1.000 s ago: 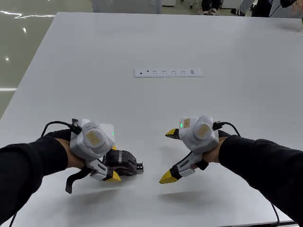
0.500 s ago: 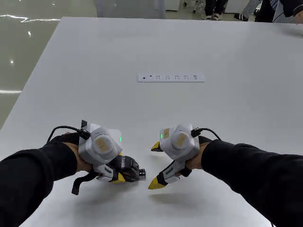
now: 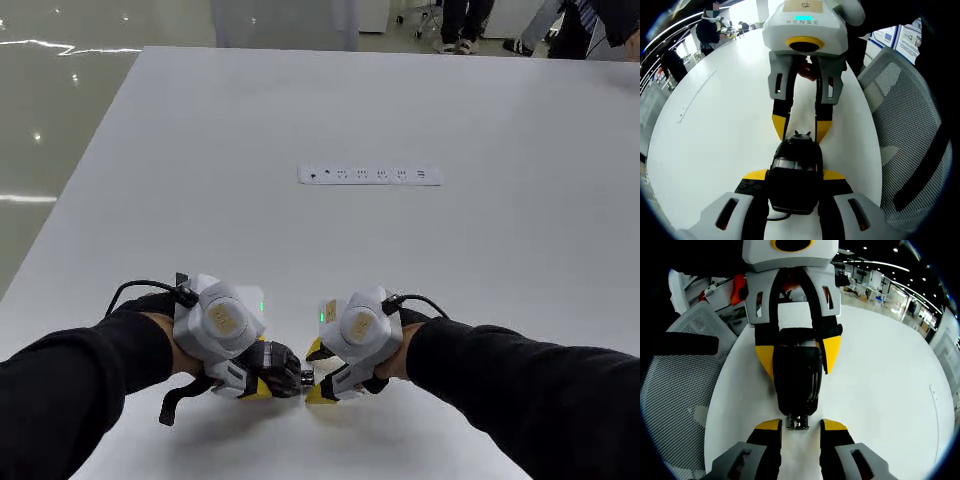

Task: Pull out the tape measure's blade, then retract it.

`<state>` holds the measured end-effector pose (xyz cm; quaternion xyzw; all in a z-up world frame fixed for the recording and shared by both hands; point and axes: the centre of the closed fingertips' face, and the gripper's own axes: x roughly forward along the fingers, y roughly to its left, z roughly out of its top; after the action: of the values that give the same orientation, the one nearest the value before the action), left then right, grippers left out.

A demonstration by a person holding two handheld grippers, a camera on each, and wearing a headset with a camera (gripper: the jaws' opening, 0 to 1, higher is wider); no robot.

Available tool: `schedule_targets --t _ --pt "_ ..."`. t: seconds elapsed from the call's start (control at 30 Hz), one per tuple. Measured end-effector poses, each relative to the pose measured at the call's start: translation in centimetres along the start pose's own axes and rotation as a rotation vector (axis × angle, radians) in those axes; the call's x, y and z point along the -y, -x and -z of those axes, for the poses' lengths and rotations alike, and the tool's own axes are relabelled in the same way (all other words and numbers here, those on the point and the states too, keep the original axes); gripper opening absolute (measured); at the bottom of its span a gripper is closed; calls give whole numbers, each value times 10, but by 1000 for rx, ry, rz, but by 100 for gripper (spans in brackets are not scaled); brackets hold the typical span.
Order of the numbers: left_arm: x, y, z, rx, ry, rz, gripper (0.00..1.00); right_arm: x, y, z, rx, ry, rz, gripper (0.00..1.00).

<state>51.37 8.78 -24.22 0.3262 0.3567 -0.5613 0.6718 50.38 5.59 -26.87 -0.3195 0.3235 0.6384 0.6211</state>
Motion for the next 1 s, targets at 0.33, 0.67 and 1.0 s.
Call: schedule_targets --t 0.33,0.67,1.0 --pt "0 -1 0 4 -7 -5 32 -3 -3 -3 44 24 8 12" --pt "1 -1 1 -33 -59 -9 32 -3 -2 -2 51 48 -11 9" --pt "0 -1 1 -13 -43 -11 32 -3 0 0 76 30 6 9"
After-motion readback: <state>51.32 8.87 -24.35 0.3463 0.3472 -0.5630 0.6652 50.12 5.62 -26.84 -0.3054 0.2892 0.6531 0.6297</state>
